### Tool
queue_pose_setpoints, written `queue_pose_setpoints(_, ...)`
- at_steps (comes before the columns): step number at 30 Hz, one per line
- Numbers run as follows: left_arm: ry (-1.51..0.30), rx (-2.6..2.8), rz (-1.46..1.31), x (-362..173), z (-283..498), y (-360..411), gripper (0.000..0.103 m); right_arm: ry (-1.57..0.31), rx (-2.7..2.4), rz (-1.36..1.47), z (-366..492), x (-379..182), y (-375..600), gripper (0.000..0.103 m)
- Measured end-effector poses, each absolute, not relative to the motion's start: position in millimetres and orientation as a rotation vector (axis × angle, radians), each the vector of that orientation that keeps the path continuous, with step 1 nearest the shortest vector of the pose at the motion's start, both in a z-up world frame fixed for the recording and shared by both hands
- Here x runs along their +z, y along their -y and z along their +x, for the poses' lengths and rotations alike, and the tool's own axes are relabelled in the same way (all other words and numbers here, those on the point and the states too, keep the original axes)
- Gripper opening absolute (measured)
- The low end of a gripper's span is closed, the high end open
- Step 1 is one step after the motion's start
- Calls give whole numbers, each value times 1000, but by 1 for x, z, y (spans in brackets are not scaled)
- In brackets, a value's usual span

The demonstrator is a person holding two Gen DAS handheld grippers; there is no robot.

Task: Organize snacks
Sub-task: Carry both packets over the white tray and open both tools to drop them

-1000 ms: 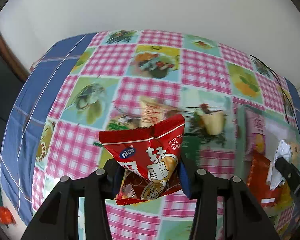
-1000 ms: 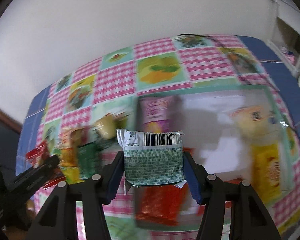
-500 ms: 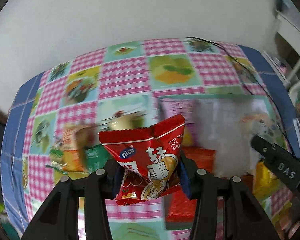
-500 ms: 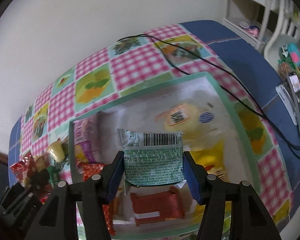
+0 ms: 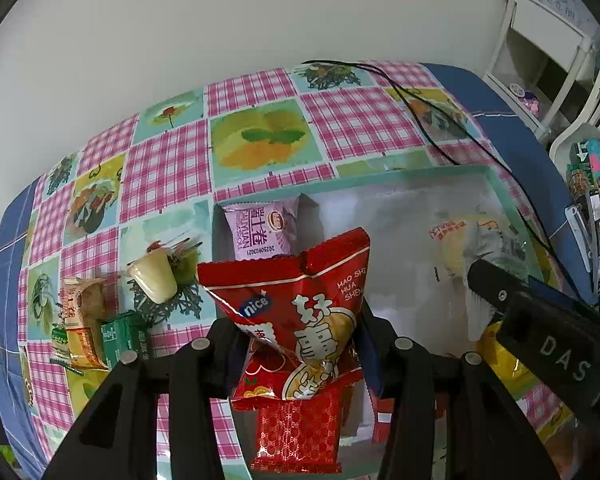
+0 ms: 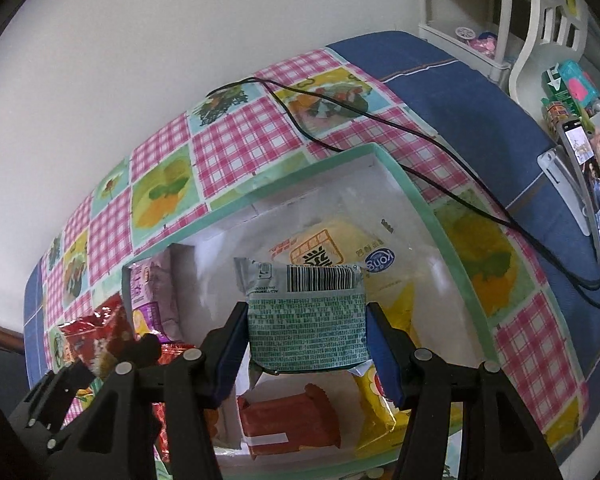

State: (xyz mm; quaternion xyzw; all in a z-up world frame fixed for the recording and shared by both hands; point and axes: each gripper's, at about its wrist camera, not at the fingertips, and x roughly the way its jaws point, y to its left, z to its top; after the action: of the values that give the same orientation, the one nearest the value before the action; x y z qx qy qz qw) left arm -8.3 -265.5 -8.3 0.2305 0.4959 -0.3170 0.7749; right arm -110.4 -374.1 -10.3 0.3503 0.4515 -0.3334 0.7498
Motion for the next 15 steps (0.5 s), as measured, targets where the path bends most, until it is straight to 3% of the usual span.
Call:
queue_pose_setpoints(9, -1087, -707, 509, -10, -10, 267, 50, -993, -731, 759, -108, -10, 372, 61)
queue_pose_setpoints(12, -1088, -703, 508, -9, -10, 266, 58, -996, -730, 755, -107, -10, 372, 61)
queue_pose_setpoints(15, -1095, -701, 504, -8, -10, 264, 58, -1000, -725, 747, -105, -10, 370, 61)
